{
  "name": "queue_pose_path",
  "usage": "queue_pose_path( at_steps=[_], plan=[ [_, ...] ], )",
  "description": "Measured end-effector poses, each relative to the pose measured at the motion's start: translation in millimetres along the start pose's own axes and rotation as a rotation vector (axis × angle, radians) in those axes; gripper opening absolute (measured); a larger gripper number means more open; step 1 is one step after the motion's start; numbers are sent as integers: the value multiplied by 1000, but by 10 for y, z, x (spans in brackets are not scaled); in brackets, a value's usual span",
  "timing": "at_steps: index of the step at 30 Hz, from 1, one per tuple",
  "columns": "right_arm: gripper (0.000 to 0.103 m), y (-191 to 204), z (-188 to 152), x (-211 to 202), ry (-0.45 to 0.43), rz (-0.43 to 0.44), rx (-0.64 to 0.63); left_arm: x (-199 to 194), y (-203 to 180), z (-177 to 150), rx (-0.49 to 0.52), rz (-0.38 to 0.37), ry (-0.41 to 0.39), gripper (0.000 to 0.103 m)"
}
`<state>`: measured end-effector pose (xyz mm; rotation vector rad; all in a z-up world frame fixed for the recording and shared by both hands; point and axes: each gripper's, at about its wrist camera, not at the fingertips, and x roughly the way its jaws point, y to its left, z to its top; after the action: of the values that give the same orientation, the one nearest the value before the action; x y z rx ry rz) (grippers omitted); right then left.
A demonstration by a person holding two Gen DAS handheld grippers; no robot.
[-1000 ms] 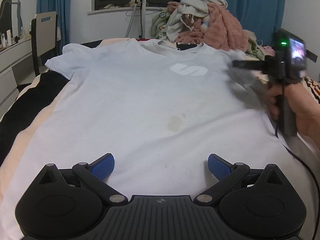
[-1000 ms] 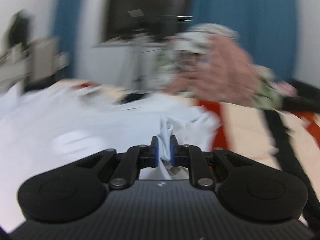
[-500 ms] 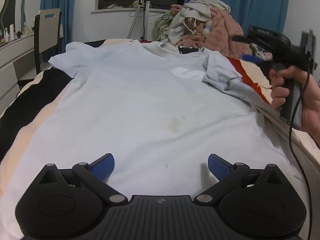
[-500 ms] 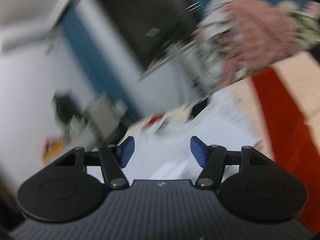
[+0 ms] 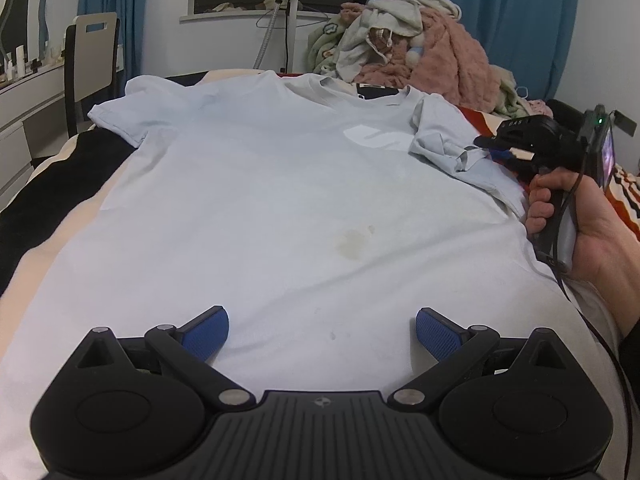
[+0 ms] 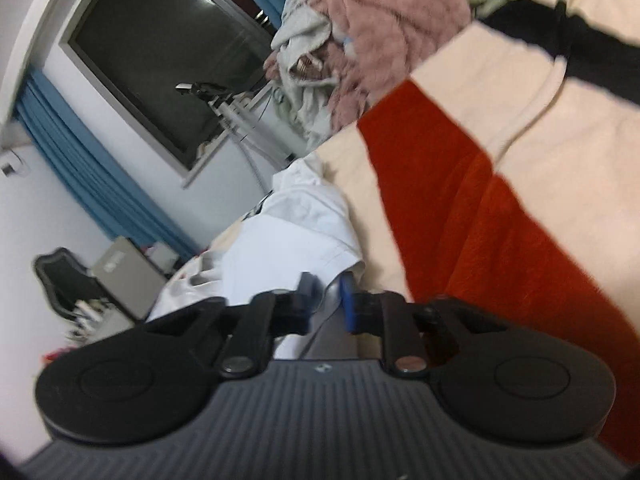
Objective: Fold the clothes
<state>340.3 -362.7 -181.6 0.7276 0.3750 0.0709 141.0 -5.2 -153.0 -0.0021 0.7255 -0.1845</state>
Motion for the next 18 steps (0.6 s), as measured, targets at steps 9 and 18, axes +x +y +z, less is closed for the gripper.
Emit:
queue_pose_path(
  at_steps=[9,18],
  plan=[
    [3,-40,481,-223,-143,-86,-87,-9,17,4,-7,-11,-3,101],
    [36,-178,459,-47,9,-12,12,16,13,-8,-5,3,-6,101]
  ],
)
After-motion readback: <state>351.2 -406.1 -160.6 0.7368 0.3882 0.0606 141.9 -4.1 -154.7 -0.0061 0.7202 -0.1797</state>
